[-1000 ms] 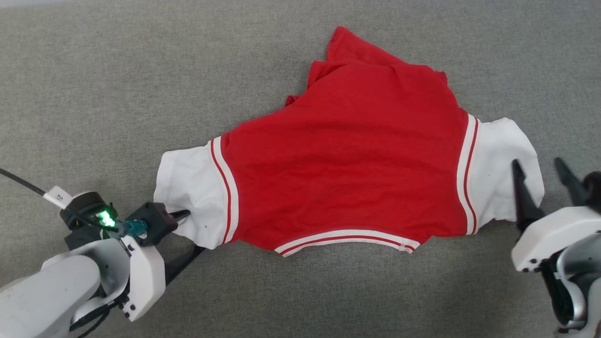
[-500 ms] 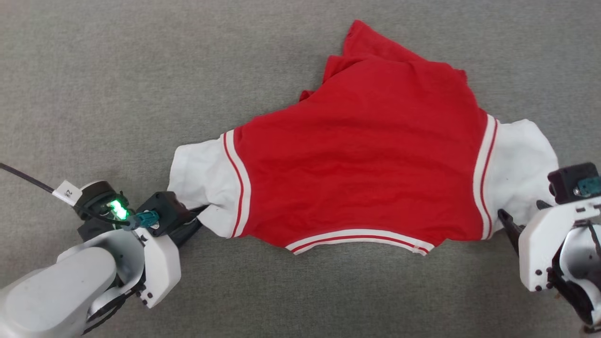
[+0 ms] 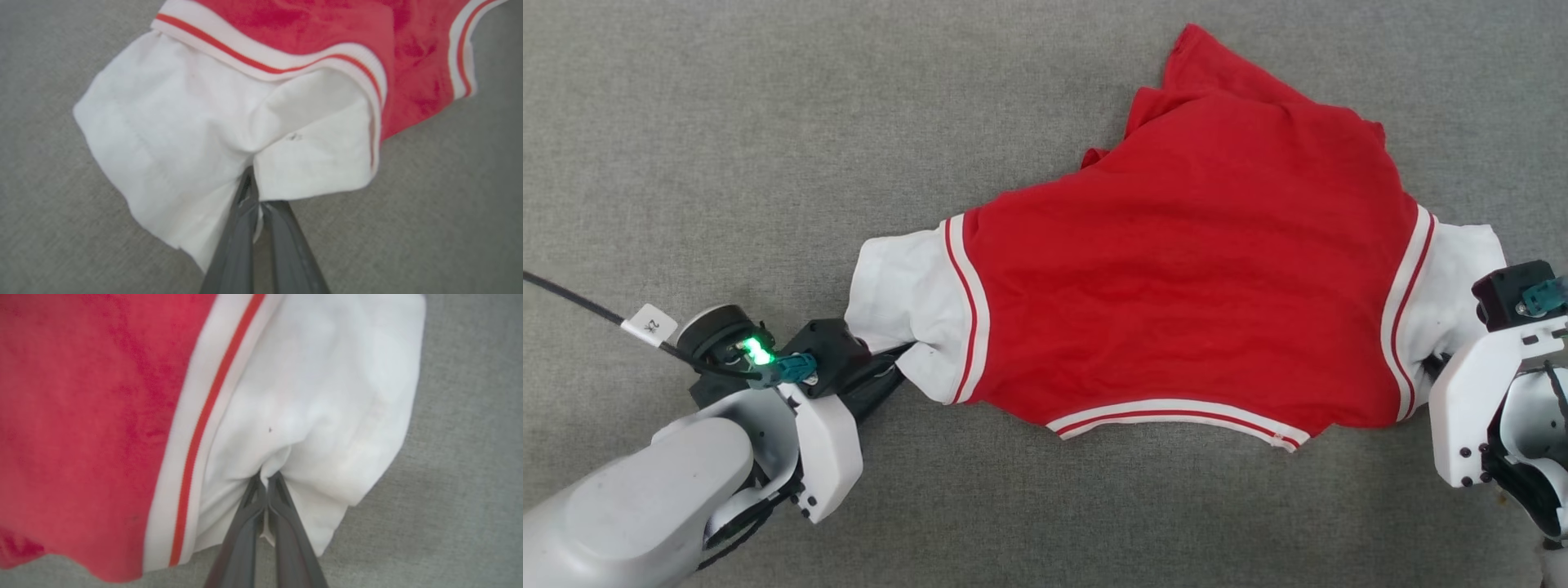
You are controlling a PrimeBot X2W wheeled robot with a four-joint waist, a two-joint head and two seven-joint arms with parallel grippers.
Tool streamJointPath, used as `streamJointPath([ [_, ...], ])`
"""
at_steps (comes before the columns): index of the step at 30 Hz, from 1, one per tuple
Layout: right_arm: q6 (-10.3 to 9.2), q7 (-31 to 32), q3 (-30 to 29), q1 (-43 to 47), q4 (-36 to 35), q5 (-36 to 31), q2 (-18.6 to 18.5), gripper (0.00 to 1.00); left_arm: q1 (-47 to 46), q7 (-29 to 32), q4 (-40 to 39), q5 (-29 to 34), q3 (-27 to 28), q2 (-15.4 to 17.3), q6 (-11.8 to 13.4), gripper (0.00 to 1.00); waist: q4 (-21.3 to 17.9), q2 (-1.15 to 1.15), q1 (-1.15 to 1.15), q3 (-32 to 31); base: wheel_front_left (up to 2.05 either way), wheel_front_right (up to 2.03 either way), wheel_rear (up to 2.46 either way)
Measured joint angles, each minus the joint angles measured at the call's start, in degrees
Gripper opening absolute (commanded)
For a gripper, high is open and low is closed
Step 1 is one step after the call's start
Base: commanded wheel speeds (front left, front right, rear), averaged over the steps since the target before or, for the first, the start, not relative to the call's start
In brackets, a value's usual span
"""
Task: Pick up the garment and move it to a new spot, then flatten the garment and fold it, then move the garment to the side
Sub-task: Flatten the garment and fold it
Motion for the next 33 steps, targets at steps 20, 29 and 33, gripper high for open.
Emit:
streamJointPath([
  [20, -0.02, -19.84, -7.22, -15.17, -2.63, 7.47, 8.12, 0.0, -3.95, -9.87, -2.92, -26.32, 15.07, 0.23, -0.07, 0.0, 1.17, 0.0, 0.0, -5.0, 0.0, 0.0, 0.0],
  [29, -0.02, -26.02, -10.57, -38.95, 14.18, 9.81, 13.81, 0.0, -16.11, -8.42, 8.03, -32.97, 16.45, -3.92, -0.07, 0.0, 0.86, 0.0, 0.0, -0.95, 0.0, 0.0, 0.0],
  [33, -0.02, -30.98, -11.26, -53.38, 23.13, 6.35, 14.68, 0.0, -26.09, -7.94, 16.31, -35.88, 19.53, -6.47, -0.07, 0.0, 0.64, 0.0, 0.0, 2.04, 0.0, 0.0, 0.0],
])
